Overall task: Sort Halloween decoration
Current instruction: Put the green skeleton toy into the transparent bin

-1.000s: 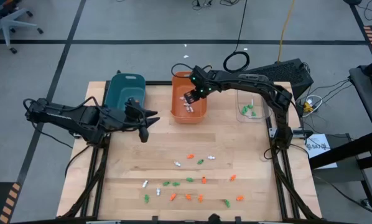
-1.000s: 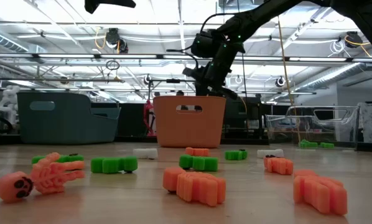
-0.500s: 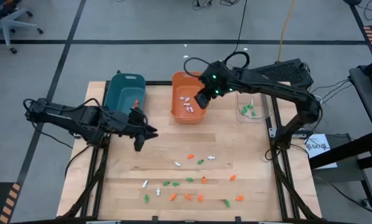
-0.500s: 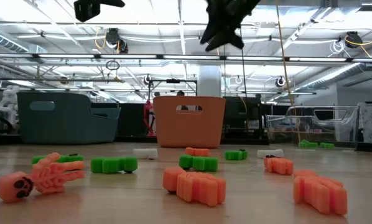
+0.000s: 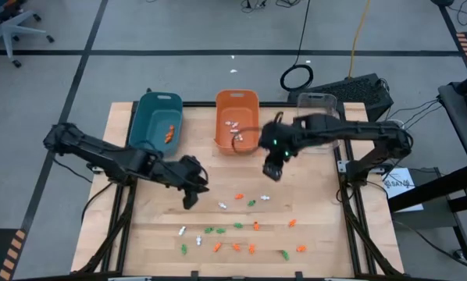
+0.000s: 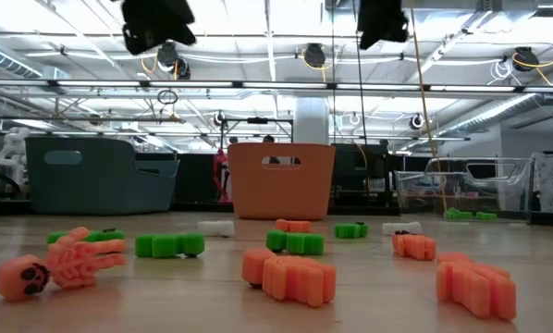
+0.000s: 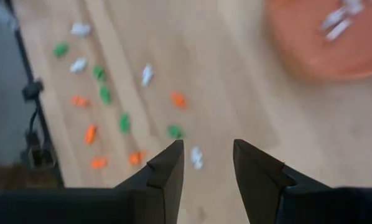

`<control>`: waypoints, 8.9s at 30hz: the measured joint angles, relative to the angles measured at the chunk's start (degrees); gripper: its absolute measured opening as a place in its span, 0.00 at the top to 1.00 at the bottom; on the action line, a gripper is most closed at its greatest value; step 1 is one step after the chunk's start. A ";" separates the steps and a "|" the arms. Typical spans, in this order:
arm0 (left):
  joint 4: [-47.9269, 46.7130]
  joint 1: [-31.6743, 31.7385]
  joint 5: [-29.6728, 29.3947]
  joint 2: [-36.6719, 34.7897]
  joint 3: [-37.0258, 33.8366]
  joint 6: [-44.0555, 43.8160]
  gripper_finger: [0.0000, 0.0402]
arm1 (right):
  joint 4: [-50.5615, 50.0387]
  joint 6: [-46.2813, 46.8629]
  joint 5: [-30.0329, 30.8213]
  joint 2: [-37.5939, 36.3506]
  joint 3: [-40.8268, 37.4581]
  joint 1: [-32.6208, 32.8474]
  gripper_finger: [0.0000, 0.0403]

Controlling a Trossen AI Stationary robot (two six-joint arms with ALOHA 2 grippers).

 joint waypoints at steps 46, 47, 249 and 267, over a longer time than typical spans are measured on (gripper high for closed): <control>14.62 -8.35 1.23 15.55 0.00 0.83 0.71 | 51.93 -22.40 5.70 0.05 -39.82 13.02 0.69; 14.62 -8.34 1.20 15.55 0.00 0.81 0.71 | 53.22 -22.50 5.72 0.06 -40.56 12.51 0.68; 36.89 8.88 -17.07 -2.33 0.02 17.94 0.71 | 45.05 -19.76 20.74 -42.51 -31.89 0.65 0.92; 36.92 10.10 -17.11 -2.33 0.02 24.81 0.71 | 36.53 -11.47 27.02 -38.95 -24.60 -4.36 0.92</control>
